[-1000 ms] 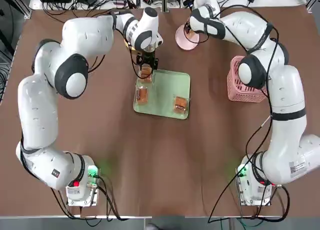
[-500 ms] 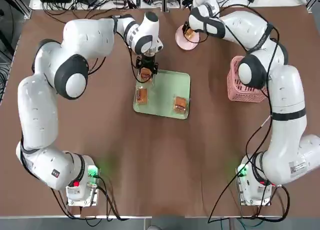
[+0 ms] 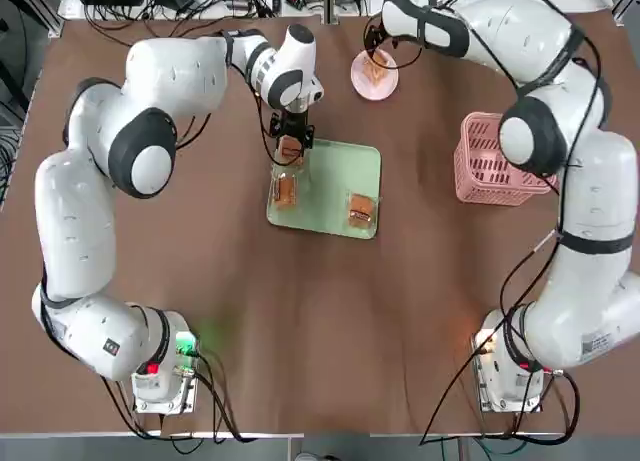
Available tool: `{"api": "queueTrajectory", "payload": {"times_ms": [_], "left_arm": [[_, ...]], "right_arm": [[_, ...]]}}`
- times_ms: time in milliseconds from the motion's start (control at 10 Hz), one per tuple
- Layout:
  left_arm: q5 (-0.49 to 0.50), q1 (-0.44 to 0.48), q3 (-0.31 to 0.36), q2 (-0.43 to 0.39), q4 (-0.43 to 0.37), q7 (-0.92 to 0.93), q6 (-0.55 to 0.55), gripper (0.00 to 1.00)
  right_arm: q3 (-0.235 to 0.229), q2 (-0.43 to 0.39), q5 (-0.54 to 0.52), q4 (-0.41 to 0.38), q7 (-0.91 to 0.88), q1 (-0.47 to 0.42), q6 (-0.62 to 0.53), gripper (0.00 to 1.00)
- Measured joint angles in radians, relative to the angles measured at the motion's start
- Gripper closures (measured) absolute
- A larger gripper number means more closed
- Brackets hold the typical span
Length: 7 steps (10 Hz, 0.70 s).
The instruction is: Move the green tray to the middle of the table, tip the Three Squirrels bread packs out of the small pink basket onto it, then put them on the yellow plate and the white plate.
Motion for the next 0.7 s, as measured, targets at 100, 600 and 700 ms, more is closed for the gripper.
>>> {"api": "queueTrajectory", "payload": {"times_ms": [100,600,700], "left_arm": [[0.0,0.0,0.0,0.011,-0.004,0.0,0.026,0.05],[0.0,-0.001,0.005,0.043,-0.007,-0.003,0.095,0.04],[0.0,-0.001,0.007,0.047,-0.007,-0.003,0.102,0.04]], "right_arm": [[0.007,-0.081,0.0,-0.116,0.099,0.005,-0.004,0.01],[0.119,-0.298,0.0,-0.533,0.615,0.081,0.007,0.01],[0.141,-0.3,-0.001,-0.574,0.687,0.088,0.013,0.01]]}}
